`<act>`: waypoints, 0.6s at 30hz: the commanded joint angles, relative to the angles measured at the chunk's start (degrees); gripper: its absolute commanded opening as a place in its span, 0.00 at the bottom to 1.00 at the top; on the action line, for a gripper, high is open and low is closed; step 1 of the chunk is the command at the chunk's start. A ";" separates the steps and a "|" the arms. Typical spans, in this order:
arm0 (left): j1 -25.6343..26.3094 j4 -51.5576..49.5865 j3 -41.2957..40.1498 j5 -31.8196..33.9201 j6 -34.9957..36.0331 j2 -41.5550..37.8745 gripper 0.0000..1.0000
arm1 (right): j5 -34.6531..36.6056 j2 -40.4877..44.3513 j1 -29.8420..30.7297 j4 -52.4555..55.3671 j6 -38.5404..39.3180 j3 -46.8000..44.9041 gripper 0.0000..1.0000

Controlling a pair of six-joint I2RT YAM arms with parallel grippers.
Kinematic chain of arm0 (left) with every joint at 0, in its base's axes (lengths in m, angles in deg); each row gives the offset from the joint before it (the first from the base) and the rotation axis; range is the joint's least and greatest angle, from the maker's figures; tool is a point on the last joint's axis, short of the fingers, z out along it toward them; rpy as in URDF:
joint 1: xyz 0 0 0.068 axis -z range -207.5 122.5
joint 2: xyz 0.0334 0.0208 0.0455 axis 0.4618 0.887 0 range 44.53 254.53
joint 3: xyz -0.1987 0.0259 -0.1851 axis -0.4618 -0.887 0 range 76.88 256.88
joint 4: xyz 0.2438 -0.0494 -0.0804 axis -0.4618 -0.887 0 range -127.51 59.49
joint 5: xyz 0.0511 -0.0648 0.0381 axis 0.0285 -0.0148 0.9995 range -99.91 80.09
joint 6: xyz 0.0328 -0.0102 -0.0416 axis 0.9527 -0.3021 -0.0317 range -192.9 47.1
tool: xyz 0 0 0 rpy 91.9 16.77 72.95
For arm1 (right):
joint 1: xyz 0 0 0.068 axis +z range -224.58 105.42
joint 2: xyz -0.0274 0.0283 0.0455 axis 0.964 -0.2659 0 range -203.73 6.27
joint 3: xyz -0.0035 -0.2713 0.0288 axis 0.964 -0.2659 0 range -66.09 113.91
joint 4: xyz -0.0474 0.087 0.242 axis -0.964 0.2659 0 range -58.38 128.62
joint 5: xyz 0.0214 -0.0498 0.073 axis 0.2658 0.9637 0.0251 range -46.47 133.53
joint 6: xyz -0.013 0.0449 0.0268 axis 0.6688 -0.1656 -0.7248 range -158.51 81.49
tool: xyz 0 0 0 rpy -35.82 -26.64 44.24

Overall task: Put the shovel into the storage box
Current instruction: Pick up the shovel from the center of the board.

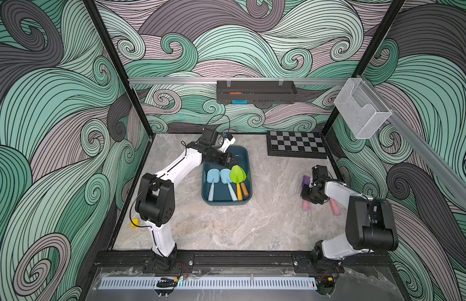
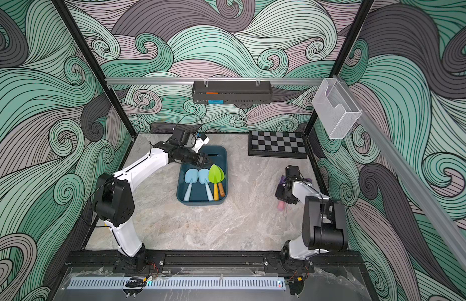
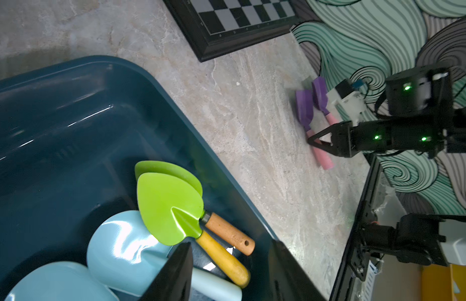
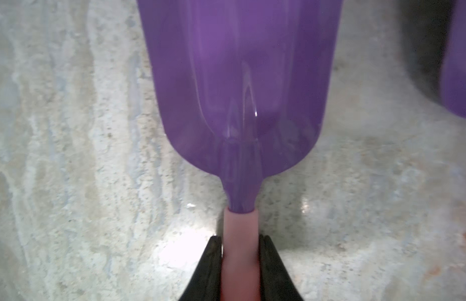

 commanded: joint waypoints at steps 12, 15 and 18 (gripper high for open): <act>5.09 17.22 -7.30 -7.07 -13.18 -2.20 0.61 | 0.97 8.92 27.22 5.45 -3.38 9.98 0.00; 6.70 18.24 -6.94 -6.09 -14.30 -1.67 0.61 | 2.30 8.66 32.19 5.89 -3.93 12.14 0.00; 8.37 18.60 -6.23 -4.32 -15.21 -1.12 0.61 | 3.77 8.19 35.94 6.16 -4.90 13.93 0.00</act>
